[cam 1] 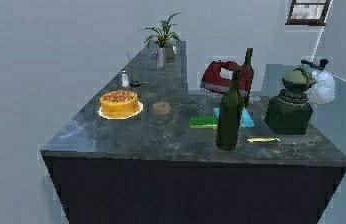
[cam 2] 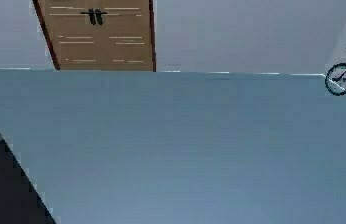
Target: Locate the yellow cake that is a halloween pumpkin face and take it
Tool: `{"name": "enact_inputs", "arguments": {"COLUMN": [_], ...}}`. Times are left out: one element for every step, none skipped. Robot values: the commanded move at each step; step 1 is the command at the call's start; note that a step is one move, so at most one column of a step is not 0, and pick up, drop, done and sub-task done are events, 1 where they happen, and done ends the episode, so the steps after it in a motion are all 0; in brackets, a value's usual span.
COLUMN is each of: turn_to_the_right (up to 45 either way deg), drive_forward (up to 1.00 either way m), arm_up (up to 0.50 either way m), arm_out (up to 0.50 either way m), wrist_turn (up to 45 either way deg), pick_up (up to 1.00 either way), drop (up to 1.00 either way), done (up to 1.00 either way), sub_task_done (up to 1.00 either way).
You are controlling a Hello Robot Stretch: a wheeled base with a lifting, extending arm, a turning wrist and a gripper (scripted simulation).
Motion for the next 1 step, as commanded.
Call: {"name": "enact_inputs", "arguments": {"turn_to_the_right": [-45.0], "drive_forward": [0.0], "arm_up": [0.0], "arm_out": [0.0], "wrist_turn": [0.0], "pick_up": [0.0], "drop": [0.0], "done": [0.0], "sub_task_done": [0.0]}}
